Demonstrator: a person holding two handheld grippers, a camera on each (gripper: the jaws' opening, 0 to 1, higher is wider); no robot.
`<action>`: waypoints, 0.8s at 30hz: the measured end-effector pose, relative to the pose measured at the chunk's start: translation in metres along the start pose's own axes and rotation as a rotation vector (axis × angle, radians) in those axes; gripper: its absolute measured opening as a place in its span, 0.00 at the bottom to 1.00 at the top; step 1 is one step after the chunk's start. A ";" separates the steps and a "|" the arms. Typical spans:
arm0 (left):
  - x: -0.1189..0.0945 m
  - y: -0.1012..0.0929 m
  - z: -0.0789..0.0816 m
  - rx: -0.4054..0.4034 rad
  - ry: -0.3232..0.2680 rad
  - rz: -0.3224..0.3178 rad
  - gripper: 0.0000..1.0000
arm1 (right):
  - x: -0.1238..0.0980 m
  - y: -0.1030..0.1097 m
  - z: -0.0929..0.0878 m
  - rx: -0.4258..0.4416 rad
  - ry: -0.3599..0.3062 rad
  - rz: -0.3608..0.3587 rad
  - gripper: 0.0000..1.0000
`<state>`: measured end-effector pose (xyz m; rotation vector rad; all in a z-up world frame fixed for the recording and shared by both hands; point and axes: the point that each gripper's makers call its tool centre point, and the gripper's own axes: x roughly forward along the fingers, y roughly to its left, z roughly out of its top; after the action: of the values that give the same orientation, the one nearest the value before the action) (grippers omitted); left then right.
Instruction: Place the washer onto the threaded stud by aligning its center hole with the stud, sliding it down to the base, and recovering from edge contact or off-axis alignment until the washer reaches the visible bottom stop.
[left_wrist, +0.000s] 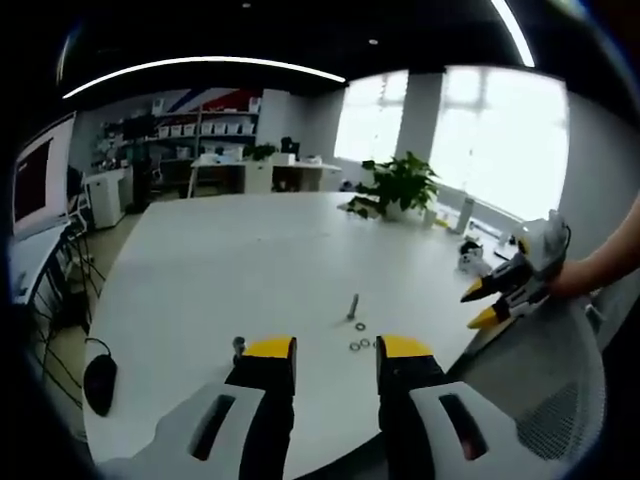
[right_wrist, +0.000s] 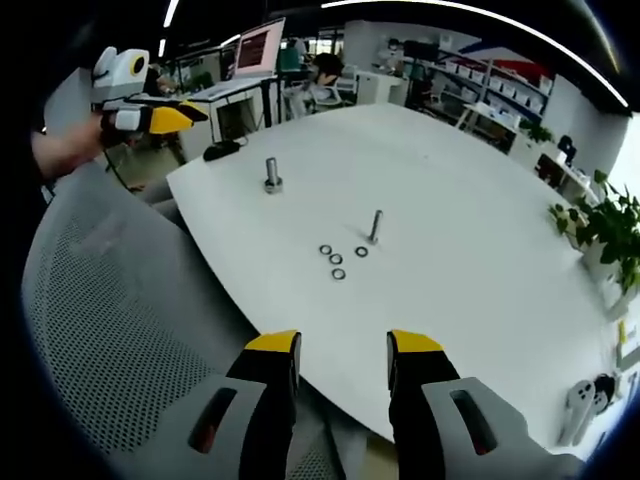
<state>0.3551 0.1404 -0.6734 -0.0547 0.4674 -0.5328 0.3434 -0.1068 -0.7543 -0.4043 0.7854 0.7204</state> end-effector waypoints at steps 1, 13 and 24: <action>0.000 0.000 0.000 0.004 0.002 0.000 0.29 | 0.000 0.001 0.000 -0.006 0.002 0.006 0.36; -0.003 0.006 0.005 0.000 -0.023 0.005 0.28 | 0.006 0.016 0.014 -0.057 0.015 0.083 0.36; -0.004 0.004 0.004 -0.006 -0.023 -0.002 0.27 | 0.055 0.012 0.036 -0.064 0.050 0.105 0.36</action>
<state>0.3559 0.1457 -0.6694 -0.0669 0.4467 -0.5323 0.3795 -0.0539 -0.7735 -0.4428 0.8367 0.8383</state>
